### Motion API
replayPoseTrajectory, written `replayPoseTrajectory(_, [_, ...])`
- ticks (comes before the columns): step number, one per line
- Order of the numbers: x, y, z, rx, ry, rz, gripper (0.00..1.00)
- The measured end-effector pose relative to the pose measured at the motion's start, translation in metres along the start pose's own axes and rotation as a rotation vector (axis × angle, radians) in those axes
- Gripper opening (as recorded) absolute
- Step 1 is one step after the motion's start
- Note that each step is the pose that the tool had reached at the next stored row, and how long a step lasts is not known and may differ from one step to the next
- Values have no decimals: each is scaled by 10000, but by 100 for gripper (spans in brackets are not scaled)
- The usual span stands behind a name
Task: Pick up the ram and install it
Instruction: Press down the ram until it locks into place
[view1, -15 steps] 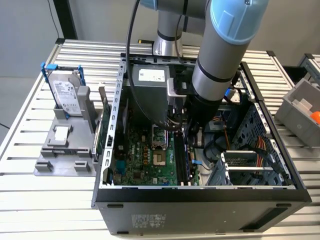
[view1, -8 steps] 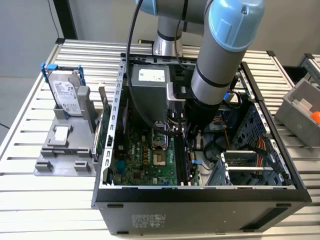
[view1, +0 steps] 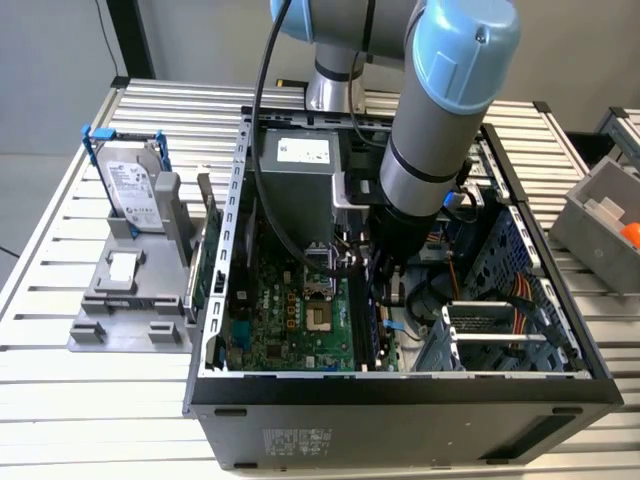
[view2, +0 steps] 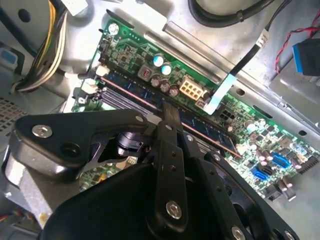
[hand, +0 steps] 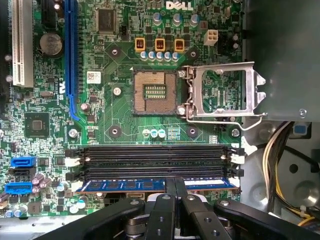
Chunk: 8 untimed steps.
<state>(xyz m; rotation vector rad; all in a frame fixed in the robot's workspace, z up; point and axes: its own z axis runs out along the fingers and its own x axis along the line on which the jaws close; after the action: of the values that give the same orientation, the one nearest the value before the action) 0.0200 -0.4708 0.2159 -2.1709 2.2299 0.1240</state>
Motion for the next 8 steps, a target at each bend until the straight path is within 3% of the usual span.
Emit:
replayPoseTrajectory(2, [-8,0,-18,-7,41,4,0])
replayPoseTrajectory(4, [-13,2,-66,10,-53,1,0])
replayPoseTrajectory(8, [-22,10,-256,3,-26,1,0])
